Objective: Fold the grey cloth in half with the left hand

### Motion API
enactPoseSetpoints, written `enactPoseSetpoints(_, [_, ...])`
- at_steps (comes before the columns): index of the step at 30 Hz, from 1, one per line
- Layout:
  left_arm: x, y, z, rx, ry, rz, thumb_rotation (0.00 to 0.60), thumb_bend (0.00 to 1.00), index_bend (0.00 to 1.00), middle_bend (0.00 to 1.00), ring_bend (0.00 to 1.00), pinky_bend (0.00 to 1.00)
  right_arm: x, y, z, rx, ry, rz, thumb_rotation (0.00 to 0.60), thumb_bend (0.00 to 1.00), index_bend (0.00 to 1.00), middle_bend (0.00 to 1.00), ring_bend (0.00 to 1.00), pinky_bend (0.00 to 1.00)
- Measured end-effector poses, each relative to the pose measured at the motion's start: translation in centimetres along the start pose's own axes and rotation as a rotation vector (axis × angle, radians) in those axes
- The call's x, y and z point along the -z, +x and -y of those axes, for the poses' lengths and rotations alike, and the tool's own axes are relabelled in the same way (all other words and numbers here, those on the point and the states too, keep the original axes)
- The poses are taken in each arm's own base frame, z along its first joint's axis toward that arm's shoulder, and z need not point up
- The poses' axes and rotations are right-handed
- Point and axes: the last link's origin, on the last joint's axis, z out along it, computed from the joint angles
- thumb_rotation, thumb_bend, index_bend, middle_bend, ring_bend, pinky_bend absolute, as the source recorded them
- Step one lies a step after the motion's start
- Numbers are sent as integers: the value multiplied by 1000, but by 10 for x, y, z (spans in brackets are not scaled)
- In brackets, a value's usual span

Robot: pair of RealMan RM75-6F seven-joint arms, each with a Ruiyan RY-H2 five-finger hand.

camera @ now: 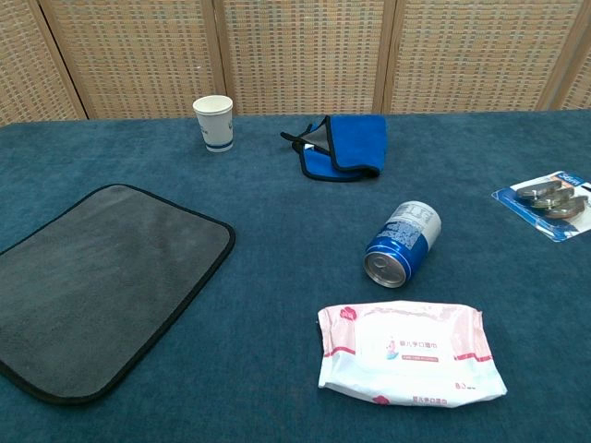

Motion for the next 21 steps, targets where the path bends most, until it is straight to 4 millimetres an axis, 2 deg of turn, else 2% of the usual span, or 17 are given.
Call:
enactPoseSetpoints(11, [-5,-4,-1,-1,-1,19,600,298,0,0,0,0,-1,0,-1,-6,-3,-4,600,0,0,0,0,0])
enactPoseSetpoints(14, [-17,-6,-5,5,-21,38,600,298,0,0,0,0,-1,1,0,-3,-4,-9,600,0,0,0,0,0])
enactPoseSetpoints(17, [-37,-9,-13,7,-61,73,600,295,0,0,0,0,-2,1,0,-1,-8,-8,600,0,0,0,0,0])
enactPoseSetpoints(21, [-76,-14,-30,-12,-147,135,600,246,0,0,0,0,-4,0,-1,11,-18,-3,600,0,0,0,0,0])
